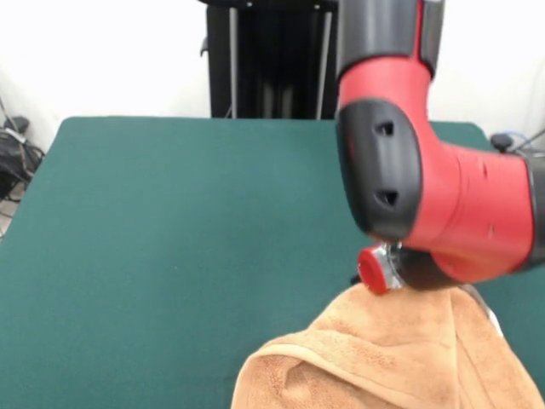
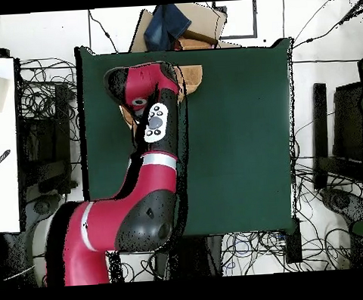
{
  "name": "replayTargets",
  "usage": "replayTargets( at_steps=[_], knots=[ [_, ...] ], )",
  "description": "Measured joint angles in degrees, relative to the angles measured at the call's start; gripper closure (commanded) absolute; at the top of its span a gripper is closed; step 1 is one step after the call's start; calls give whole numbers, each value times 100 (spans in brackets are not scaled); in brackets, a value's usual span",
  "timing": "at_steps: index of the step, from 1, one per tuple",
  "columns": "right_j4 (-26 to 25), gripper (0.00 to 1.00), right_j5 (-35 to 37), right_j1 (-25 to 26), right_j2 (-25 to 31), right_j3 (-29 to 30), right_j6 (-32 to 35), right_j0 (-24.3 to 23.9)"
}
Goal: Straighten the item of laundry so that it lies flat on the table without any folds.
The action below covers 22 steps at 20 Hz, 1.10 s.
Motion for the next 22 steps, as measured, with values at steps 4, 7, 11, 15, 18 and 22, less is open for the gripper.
replayTargets(
  at_steps=[4, 7, 11, 15, 18, 22],
  knots=[
    [221, 100, -1261, -678, 216, 1067, 31, 101],
    [300, 100, -1694, -931, 291, 1460, 31, 119],
    [325, 100, -1929, -1161, 357, 1822, 31, 119],
    [324, 100, -1913, -1288, 363, 2013, 31, 117],
    [325, 100, -1822, -1384, 373, 2081, 31, 115],
    [330, 100, -1803, -1482, 413, 2144, 31, 106]
  ],
)
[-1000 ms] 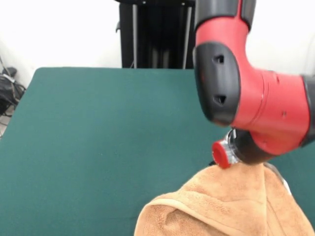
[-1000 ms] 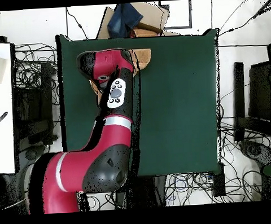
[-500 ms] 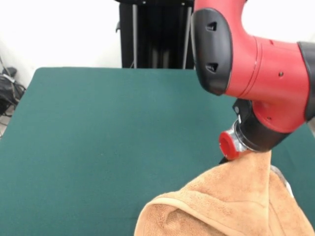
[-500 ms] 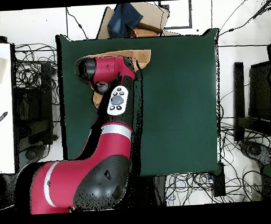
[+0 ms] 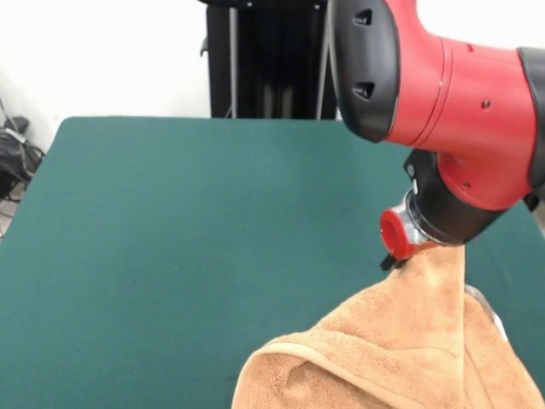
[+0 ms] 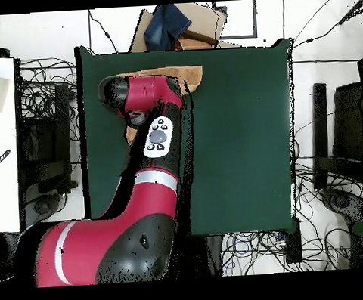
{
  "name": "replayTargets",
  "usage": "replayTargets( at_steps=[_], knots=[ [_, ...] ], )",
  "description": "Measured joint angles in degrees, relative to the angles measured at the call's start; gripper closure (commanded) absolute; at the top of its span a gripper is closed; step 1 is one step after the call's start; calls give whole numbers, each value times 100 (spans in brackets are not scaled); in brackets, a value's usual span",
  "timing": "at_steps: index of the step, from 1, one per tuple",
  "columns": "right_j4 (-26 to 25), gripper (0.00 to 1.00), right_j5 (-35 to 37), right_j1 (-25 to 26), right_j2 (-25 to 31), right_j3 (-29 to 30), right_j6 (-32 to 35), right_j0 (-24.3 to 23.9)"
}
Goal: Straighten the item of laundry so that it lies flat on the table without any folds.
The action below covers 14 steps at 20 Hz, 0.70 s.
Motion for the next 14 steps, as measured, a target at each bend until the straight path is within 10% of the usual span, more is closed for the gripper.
replayTargets(
  at_steps=[14],
  knots=[
    [183, 100, -2659, -577, 1195, 1171, 0, -530]
  ],
)
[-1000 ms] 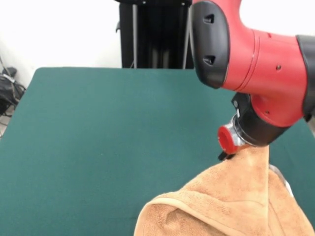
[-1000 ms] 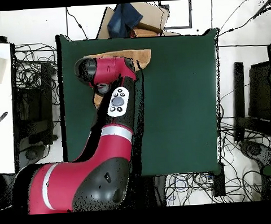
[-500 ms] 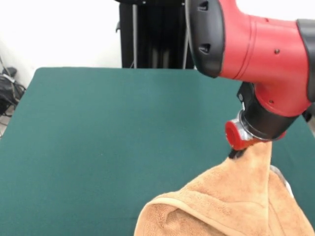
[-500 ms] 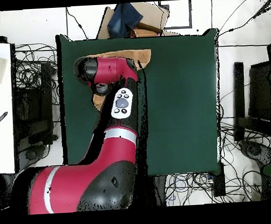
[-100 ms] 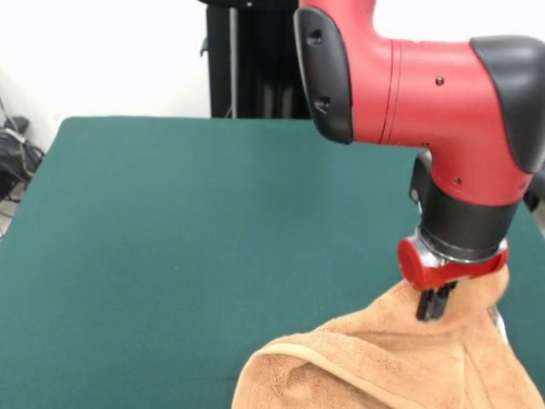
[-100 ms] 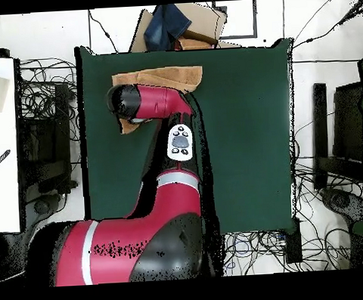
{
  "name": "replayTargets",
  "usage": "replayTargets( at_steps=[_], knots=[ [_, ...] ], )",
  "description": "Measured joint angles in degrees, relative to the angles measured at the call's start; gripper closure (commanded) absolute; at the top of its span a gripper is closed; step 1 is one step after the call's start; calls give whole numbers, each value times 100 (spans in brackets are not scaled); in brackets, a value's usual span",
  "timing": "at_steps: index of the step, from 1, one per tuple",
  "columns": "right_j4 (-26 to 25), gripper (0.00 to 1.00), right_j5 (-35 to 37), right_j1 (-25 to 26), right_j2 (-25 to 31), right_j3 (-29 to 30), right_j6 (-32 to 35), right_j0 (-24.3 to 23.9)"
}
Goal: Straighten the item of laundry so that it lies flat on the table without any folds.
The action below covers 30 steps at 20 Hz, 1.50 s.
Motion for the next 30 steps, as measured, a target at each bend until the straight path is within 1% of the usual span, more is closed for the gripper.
replayTargets(
  at_steps=[5, 13, 18, 26, 30],
  knots=[
    [-7, 100, -219, -70, 196, 159, 0, -24],
    [-7, 100, -258, -158, 367, 260, 0, -27],
    [-4, 100, -468, -276, 397, 488, 0, -40],
    [-4, 100, -1073, -451, 650, 1000, 0, -244],
    [-3, 100, -1198, -494, 702, 1156, 0, -257]
  ],
)
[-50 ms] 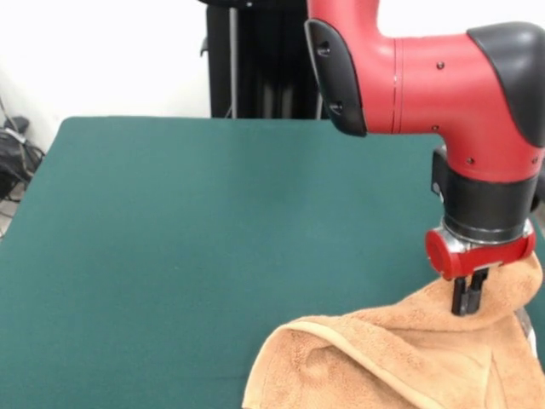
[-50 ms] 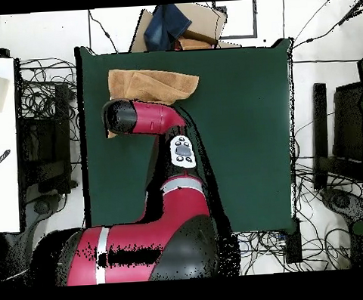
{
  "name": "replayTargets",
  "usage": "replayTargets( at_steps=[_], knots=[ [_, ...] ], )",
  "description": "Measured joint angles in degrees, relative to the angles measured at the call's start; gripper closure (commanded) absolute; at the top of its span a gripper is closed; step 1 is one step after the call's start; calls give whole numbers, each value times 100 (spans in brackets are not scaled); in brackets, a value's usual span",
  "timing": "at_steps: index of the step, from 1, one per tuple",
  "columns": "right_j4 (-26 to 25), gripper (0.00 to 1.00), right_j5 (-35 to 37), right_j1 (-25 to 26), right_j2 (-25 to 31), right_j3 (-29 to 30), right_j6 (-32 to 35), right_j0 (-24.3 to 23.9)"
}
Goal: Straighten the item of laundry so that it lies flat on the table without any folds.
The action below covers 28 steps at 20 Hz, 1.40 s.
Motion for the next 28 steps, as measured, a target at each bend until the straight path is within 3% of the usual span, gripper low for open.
replayTargets(
  at_steps=[28],
  knots=[
    [1, 100, -258, -17, 2, 105, 0, 16]
  ],
)
